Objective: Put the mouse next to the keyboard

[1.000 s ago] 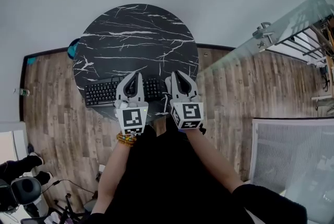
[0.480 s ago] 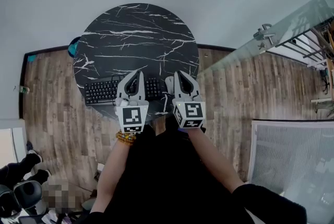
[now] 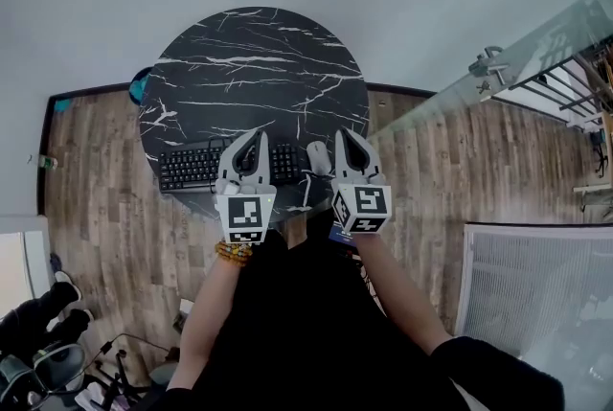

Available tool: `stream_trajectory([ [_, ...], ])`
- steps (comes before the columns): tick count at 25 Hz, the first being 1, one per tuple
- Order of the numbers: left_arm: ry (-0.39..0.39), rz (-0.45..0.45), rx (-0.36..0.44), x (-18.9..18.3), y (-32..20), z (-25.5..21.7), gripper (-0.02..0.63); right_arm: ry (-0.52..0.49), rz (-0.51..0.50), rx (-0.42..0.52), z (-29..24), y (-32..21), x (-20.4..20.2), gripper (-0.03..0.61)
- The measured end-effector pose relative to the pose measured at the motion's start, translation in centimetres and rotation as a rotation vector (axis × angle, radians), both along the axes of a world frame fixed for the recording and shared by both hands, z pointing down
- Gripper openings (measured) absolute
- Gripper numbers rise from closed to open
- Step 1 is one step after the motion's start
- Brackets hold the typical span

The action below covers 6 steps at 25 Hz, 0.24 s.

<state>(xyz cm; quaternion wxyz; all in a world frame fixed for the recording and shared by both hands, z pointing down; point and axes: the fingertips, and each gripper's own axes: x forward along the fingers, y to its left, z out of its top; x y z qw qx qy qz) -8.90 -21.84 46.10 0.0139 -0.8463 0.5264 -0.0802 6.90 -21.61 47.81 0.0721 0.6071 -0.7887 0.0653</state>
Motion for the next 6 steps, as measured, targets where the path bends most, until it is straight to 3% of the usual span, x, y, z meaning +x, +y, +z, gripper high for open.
stream_trajectory([
  [6,-0.003,0.003,0.003,-0.24,0.16,-0.06,0.012,-0.001,0.015,-0.008,0.04,0.15,0.77,0.029],
])
